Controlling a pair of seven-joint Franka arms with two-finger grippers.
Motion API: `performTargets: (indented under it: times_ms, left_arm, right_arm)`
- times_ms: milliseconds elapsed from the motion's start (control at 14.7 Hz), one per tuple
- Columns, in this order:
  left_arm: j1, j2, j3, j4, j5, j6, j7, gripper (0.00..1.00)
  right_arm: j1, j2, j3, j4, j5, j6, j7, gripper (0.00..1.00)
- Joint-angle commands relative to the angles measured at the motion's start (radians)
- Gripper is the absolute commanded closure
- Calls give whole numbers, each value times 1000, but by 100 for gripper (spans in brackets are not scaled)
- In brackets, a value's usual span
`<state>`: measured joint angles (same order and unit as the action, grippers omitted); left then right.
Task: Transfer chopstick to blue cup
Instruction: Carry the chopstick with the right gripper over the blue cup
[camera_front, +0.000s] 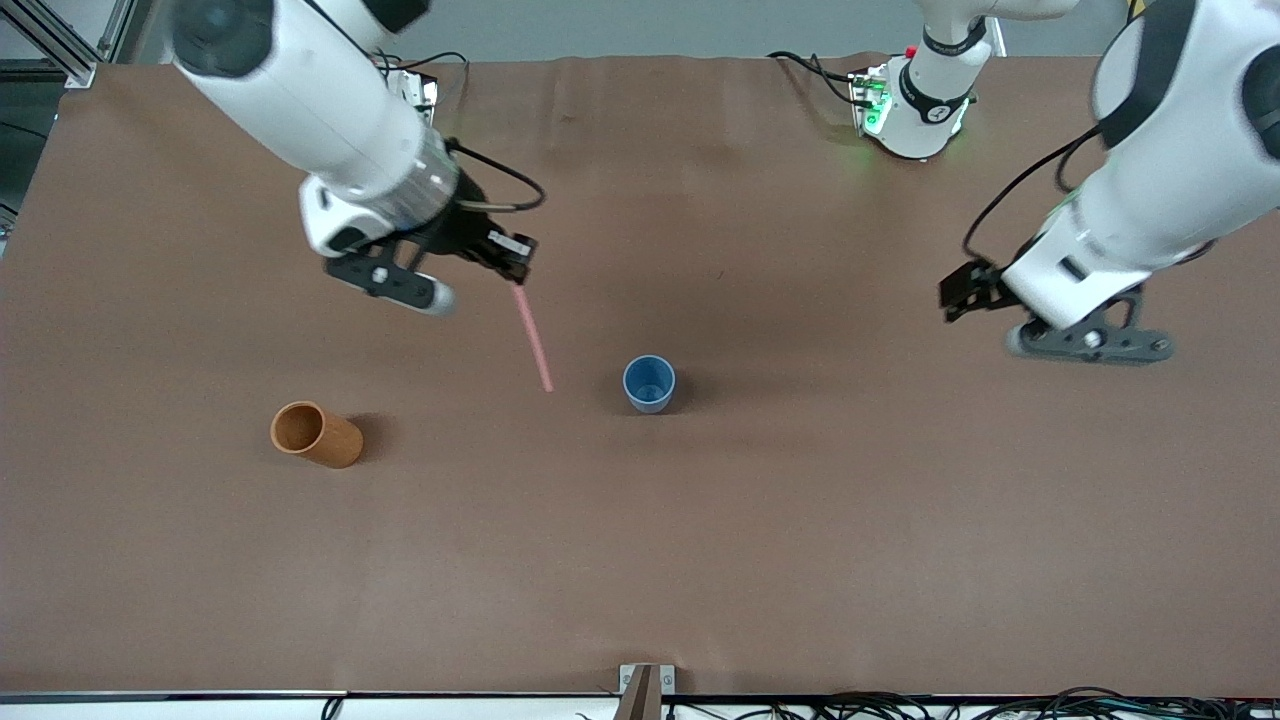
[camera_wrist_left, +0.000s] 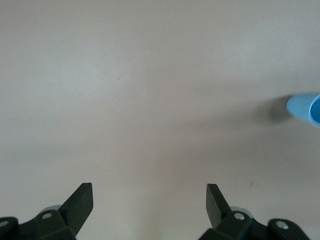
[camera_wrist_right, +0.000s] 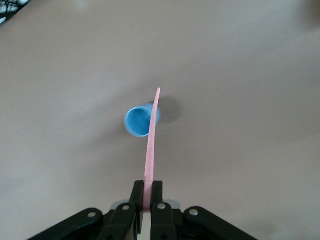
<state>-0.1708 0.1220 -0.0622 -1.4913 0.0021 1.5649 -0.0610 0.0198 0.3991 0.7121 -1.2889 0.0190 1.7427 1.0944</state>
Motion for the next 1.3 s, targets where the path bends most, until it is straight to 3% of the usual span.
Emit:
performTargets:
  times_ms: [0,205,409,818,1227]
  left_arm:
    - [37,-97,9,-33,-7,-71,130,0]
    - [39,-104,7,-35,-2,-71,116,0]
    - [53,-107,4,-33,-2,-74,116,0]
    - [60,-105,12,-26,-2,-71,130,0]
    - [96,-93,12,12,-16,-69,110,0]
  right_arm:
    - [29,104,66,42,-97,27,70,100]
    - [69,173,110,23,-210,31,116,100]
    - [104,198,118,-15,-231,113,168,100]
    - [134,225,118,-53,-249,133,176,99]
    - [144,260,116,-134,-350,273,174,90]
